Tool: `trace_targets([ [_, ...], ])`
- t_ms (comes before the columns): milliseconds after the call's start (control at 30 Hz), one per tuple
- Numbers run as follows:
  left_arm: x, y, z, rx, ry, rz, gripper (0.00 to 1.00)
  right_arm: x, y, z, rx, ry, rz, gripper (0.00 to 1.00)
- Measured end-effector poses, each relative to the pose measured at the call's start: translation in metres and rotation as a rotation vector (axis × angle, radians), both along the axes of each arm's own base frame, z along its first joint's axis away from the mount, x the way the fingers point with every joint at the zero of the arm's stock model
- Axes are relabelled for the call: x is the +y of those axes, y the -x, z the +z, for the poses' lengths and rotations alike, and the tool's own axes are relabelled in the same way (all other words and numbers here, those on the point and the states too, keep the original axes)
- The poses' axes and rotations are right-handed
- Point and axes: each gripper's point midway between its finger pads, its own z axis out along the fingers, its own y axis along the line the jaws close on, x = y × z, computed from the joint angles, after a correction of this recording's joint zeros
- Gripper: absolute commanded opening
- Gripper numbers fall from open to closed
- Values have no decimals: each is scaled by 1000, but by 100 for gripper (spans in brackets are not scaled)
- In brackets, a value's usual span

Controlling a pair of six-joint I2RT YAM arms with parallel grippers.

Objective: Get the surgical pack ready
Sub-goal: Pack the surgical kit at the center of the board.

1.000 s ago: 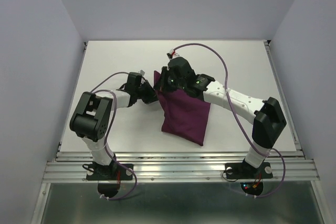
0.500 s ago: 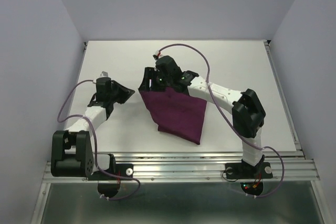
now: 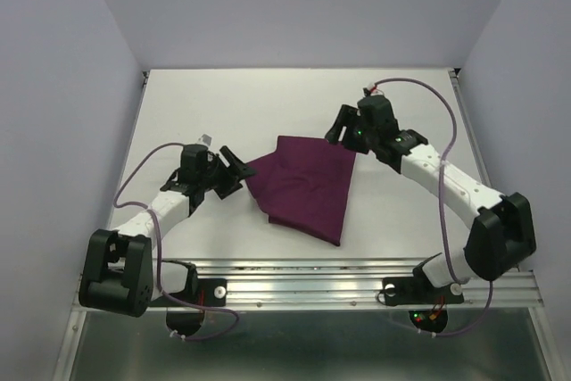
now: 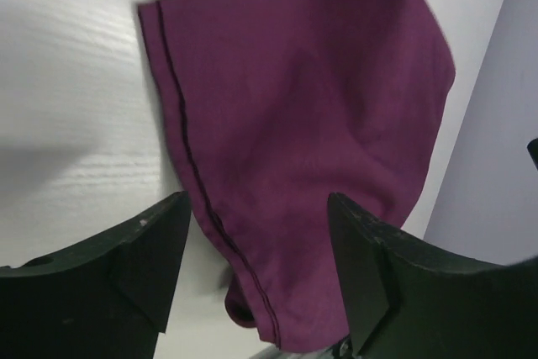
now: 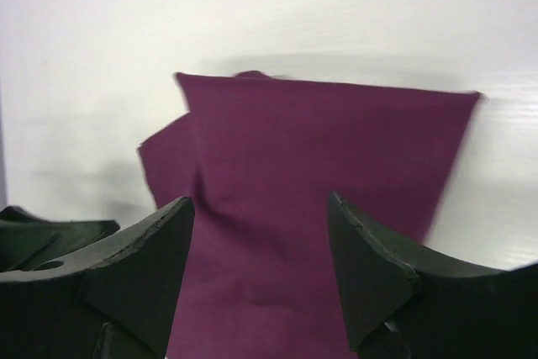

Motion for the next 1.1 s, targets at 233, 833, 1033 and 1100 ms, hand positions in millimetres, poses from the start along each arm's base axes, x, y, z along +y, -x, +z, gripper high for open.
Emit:
trace_targets([
  [233,-39,40,-21,79,1,-148,80,-65,37,-32,73,57,-116,69],
  [833,-43,30,-43,163,-96,-171,0,-83,60,-80,255,13,-110,35],
  [1033,-26,22,-9,55,-132,-88,0,-63,58,-77,259,-65,-42,7],
  [1100,-23,21,-9,45,-140,-71,0,-54,55,-79,264,-108,-12,3],
])
